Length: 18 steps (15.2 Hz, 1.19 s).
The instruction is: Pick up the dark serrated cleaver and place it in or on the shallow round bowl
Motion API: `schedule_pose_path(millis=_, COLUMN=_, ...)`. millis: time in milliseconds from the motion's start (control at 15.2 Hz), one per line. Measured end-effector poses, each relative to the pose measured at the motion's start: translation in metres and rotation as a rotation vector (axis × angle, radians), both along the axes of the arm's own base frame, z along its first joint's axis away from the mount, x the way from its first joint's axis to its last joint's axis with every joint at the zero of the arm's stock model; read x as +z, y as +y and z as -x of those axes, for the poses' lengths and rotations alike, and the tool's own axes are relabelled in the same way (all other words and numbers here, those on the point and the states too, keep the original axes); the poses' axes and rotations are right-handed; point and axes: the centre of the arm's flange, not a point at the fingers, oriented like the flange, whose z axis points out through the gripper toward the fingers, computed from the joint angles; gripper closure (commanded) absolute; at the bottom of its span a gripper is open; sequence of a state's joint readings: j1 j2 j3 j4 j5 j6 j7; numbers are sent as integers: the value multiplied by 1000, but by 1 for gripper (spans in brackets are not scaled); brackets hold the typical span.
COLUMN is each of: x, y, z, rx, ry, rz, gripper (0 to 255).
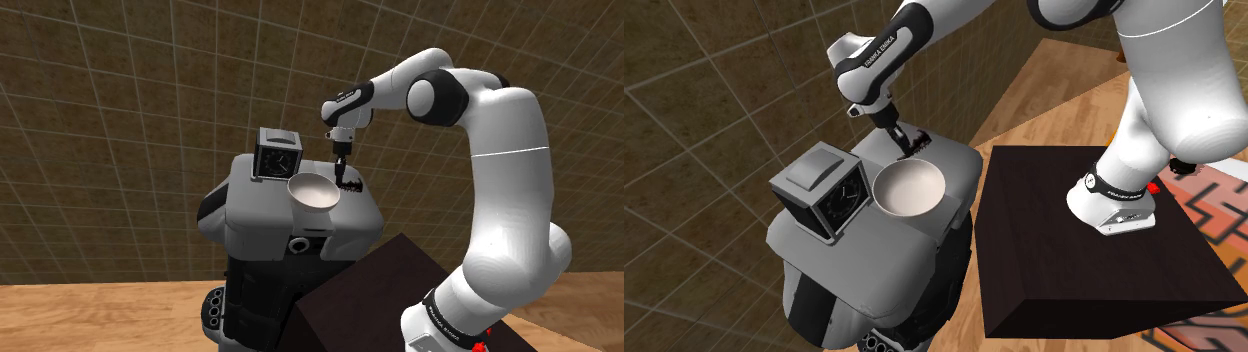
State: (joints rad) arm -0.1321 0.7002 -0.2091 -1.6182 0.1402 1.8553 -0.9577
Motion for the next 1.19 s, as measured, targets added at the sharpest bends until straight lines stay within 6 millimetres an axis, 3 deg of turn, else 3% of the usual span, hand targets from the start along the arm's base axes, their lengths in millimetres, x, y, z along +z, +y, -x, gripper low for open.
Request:
schedule_pose_path(millis=396, x=-2, y=1, z=2, rx=1, ry=7, rz=-3, gripper=255)
schedule_pose_path(millis=462, x=-2, y=1, z=2, rx=1, ry=7, rz=-3, gripper=0)
schedule_pose_path(millis=594, x=4, y=9, z=8, rx=27, ry=-28, rz=10, gripper=0)
schedule_pose_path(millis=792, x=22, y=31, z=23, rx=119, ry=-272, rz=104, gripper=0)
schedule_pose_path(millis=1188, x=1, y=32, z=30, rx=134, ry=-333, rz=127, gripper=0)
